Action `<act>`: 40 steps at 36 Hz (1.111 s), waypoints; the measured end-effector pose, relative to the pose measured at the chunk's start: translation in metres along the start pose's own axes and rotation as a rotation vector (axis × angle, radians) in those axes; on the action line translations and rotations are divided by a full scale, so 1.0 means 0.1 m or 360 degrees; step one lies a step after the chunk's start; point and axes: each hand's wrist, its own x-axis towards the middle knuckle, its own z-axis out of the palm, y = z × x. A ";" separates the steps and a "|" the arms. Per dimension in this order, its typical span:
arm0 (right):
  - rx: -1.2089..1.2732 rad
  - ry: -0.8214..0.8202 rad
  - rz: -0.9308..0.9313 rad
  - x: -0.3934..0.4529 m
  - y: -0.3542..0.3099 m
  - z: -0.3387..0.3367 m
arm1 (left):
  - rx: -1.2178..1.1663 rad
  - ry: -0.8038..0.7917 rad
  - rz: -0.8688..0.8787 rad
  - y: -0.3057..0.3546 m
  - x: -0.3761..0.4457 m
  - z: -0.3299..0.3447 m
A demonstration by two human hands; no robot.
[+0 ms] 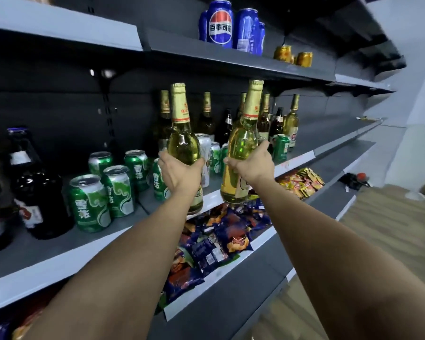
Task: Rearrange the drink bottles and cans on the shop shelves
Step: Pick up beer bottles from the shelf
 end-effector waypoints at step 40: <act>-0.0018 -0.0511 -0.0275 1.34 0.41 0.77 | 0.1028 0.0522 -0.0024 0.02 0.36 0.90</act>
